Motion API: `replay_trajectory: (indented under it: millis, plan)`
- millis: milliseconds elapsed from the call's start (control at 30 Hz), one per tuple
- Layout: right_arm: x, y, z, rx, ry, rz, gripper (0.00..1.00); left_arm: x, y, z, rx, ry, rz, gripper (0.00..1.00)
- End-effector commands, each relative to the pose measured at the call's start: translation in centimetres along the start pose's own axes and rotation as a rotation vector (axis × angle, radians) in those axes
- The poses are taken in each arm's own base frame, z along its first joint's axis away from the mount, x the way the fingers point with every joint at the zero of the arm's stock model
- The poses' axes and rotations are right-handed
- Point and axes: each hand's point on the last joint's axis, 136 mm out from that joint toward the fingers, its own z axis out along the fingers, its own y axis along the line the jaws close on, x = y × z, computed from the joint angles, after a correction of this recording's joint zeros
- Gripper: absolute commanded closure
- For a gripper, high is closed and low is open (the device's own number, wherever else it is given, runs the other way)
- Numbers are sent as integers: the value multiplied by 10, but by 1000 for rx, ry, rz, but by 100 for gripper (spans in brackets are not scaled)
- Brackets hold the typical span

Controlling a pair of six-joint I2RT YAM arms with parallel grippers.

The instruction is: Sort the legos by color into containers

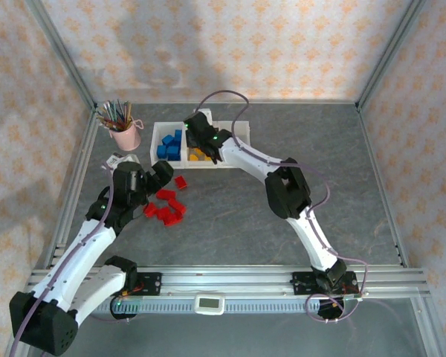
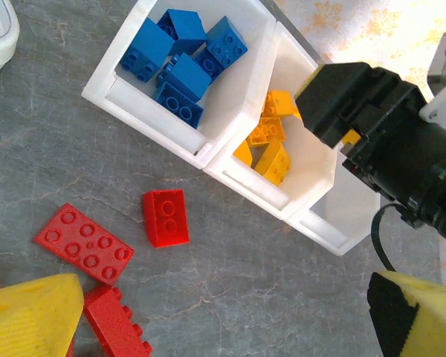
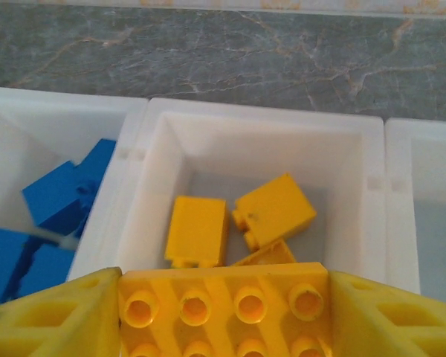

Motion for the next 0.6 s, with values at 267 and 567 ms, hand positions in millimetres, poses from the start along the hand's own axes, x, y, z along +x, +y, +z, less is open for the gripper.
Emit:
replay_trajectory:
  millis: [267, 567]
  plan:
    - [-34, 2, -41, -42, -35, -37, 22, -22, -14, -7, 34, -74, -8, 1]
    - [11, 18, -100, -133, 39, -58, 19, -14, -2, -22, 20, -70, -8, 1]
